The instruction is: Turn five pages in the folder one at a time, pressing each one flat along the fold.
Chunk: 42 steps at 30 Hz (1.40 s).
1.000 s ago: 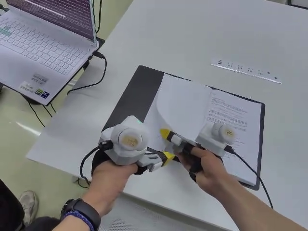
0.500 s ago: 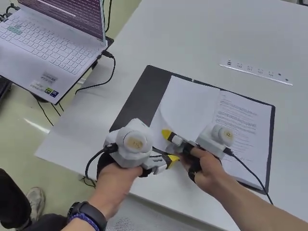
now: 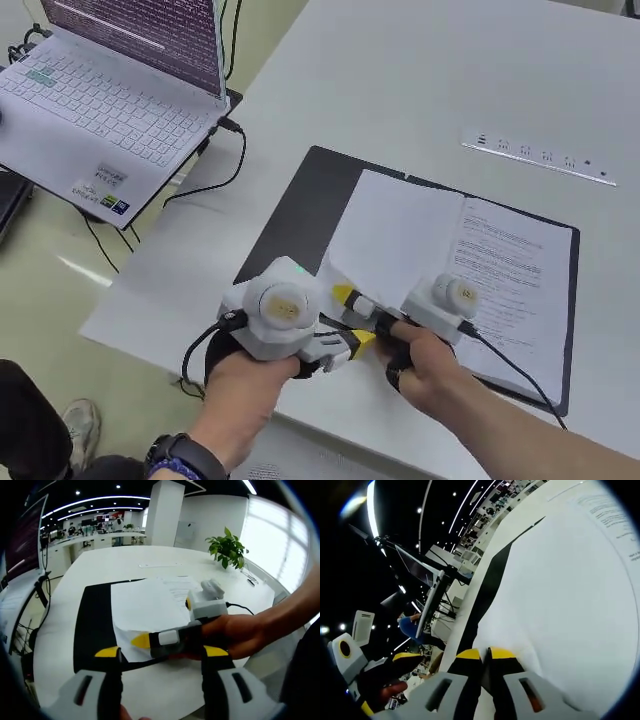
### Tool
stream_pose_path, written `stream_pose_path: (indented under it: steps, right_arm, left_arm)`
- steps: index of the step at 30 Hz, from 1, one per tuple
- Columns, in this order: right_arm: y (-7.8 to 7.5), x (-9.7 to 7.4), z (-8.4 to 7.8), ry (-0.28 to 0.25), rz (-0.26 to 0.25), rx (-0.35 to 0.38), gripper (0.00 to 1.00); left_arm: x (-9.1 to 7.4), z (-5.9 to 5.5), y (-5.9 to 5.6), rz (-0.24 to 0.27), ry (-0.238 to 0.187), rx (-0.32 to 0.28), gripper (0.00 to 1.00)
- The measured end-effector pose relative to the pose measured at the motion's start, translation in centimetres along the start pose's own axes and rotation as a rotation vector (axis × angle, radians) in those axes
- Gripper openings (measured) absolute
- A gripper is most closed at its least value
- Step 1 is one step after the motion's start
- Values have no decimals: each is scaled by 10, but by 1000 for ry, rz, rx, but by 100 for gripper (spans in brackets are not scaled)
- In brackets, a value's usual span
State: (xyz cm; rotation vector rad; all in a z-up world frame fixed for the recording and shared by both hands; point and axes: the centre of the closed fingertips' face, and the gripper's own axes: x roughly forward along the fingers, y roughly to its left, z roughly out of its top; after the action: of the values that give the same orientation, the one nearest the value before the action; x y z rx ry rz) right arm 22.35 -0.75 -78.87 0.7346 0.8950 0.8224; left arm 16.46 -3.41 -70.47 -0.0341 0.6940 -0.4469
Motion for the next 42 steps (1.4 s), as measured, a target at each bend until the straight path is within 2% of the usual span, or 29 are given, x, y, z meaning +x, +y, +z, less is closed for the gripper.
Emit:
stream_pose_path:
  steps: [3, 8, 11, 14, 17, 19, 20, 22, 27, 30, 35, 42]
  right_arm:
    - [2, 0, 1, 1, 9, 5, 5]
    - [4, 1, 1, 14, 44, 3, 16]
    - [7, -7, -1, 23, 66, -48, 20]
    - [10, -17, -1, 26, 87, -51, 25]
    - [12, -27, 2, 10, 98, -55, 27]
    - [15, -36, 8, 5, 87, -69, 28]
    - [15, -41, 13, -16, 84, -91, 28]
    - [16, -51, 19, -43, 87, -87, 29]
    - [11, -72, 31, -69, 57, -139, 30]
    - [10, -83, 37, -87, 44, -162, 31]
    - [-1, -105, 44, -99, -17, -230, 32]
    - [-13, -128, 46, -147, -58, -203, 32]
  left_arm:
    - [0, -1, -1, 1, 5, 5, 64]
    - [-1, -3, -1, 3, 8, 7, 65]
    - [-4, 1, 0, 13, -8, -1, 66]
    - [-10, 5, 1, 23, -29, 0, 67]
    - [-12, 2, 5, 33, -34, -12, 66]
    - [-13, 0, 10, 51, -28, -23, 66]
    - [-14, -1, 14, 63, -29, -30, 66]
    - [-17, 0, 20, 78, -37, -49, 65]
    - [-18, 1, 28, 93, -48, -64, 60]
    - [-15, 2, 29, 91, -44, -40, 55]
    - [-9, 4, 32, 80, -35, -5, 46]
    - [0, 10, 39, 59, -27, 24, 37]
